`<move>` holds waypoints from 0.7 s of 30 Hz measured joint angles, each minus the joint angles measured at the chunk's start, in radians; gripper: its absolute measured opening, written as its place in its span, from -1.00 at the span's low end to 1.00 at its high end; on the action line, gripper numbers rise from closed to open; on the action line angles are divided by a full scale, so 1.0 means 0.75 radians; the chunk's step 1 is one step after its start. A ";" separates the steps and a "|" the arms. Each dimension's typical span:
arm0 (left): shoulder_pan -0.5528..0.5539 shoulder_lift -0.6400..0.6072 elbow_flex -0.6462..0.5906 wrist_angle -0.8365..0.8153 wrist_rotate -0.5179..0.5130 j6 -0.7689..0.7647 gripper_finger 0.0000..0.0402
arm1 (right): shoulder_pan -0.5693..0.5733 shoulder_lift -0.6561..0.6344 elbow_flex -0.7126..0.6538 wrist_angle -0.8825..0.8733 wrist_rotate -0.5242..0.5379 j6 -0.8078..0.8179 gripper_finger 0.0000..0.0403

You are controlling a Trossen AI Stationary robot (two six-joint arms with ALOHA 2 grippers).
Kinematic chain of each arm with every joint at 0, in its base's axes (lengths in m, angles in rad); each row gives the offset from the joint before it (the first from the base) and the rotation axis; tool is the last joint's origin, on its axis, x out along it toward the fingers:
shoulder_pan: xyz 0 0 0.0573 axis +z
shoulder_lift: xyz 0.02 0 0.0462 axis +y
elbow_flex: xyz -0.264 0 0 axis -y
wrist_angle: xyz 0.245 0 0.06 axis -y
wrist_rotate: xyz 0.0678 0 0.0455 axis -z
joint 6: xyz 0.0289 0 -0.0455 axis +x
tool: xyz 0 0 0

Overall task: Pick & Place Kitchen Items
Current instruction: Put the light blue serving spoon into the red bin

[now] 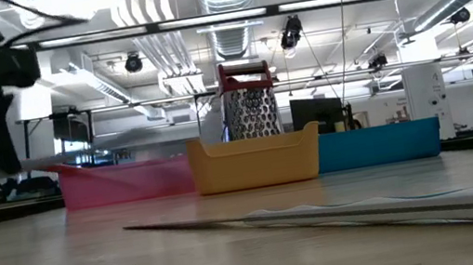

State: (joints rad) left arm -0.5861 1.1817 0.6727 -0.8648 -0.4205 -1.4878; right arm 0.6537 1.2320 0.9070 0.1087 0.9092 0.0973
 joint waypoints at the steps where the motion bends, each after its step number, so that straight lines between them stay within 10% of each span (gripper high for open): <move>1: 0.000 -0.023 0.010 -0.022 -0.018 0.007 -0.61 | 0.000 0.000 0.000 0.001 0.000 0.003 -0.76; 14: 0.200 -0.210 0.376 -0.892 -0.133 0.257 -0.61 | 0.001 0.000 0.000 0.000 0.000 0.000 -0.76; 21: 0.565 -0.192 0.504 -0.933 -0.156 0.860 -0.61 | 0.001 0.000 0.000 0.001 0.000 0.006 -0.64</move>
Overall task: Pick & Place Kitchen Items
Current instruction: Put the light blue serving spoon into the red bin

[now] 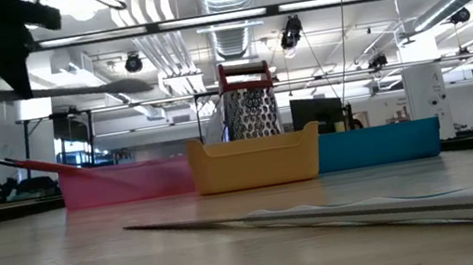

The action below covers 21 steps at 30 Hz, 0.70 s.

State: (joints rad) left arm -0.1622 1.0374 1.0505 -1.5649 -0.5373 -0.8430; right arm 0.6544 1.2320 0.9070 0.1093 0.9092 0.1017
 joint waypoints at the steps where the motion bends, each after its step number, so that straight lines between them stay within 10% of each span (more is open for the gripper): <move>1: 0.068 0.008 0.009 -0.002 0.001 0.089 -0.61 | 0.000 0.000 0.000 0.000 0.000 -0.001 -0.62; 10: 0.660 0.070 0.032 0.061 0.021 0.810 -0.61 | 0.000 0.000 0.000 0.000 0.000 -0.005 -0.47; 21: 0.826 0.109 -0.014 0.339 0.002 1.398 -0.61 | 0.000 0.000 0.000 -0.001 0.000 -0.005 -0.32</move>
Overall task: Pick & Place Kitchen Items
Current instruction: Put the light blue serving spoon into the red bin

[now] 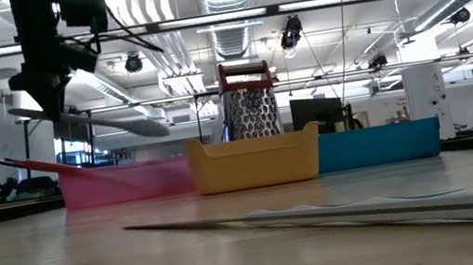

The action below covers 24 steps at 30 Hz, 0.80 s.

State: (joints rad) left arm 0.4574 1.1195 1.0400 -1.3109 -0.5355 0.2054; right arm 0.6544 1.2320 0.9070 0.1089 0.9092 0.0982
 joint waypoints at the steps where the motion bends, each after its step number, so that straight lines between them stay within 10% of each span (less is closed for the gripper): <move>1: 0.017 0.005 -0.009 0.005 -0.008 0.022 -0.61 | 0.000 0.000 0.000 0.000 0.000 0.004 -0.31; 24: 0.421 0.153 -0.260 0.331 0.149 0.315 -0.57 | 0.000 0.000 0.000 0.000 0.000 -0.001 -0.03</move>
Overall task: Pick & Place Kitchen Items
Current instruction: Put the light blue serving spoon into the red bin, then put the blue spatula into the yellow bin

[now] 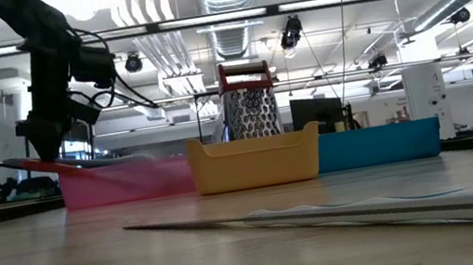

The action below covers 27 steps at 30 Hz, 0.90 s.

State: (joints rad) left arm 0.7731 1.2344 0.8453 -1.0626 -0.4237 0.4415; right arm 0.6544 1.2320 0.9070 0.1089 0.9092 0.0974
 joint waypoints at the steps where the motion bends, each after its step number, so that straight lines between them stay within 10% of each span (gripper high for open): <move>1: 0.000 0.010 0.000 0.001 -0.008 -0.019 -0.50 | 0.000 0.000 0.000 0.000 0.000 0.000 -0.03; 10: -0.001 -0.004 0.015 -0.084 0.004 -0.153 0.15 | 0.000 0.000 0.000 0.000 0.000 -0.001 -0.02; 27: -0.071 -0.257 0.271 -0.126 0.696 -0.407 0.21 | 0.000 0.000 0.000 0.000 0.000 -0.001 -0.27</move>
State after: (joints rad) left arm 0.7197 1.0419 1.0486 -1.1571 0.0979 0.1363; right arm 0.6544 1.2320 0.9070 0.1089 0.9092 0.0968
